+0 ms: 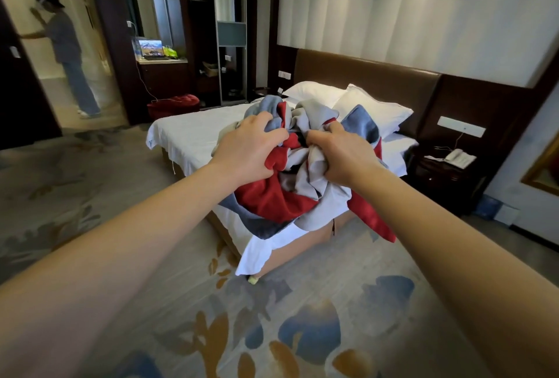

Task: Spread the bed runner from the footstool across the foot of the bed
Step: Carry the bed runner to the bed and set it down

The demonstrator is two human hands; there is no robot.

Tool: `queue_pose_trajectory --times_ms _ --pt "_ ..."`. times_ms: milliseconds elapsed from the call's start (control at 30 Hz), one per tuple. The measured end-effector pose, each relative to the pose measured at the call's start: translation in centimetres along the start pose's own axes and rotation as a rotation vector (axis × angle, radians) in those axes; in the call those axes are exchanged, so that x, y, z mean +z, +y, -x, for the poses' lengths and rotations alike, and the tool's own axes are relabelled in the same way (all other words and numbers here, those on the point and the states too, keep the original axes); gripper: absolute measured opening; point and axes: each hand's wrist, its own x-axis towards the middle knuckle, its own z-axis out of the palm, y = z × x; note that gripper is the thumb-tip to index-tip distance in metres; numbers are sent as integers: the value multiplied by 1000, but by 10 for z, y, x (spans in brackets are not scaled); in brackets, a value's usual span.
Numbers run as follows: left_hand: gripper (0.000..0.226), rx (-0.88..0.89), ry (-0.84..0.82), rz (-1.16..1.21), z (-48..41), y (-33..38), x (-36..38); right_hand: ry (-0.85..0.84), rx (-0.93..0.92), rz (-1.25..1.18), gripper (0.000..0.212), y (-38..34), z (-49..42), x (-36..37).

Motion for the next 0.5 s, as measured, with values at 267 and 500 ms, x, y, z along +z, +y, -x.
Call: queue_pose_trajectory --times_ms 267,500 --pt "44 45 17 15 -30 -67 21 11 38 22 40 -17 -65 15" --pt "43 76 25 28 -46 -116 46 16 63 0 41 -32 -111 40"
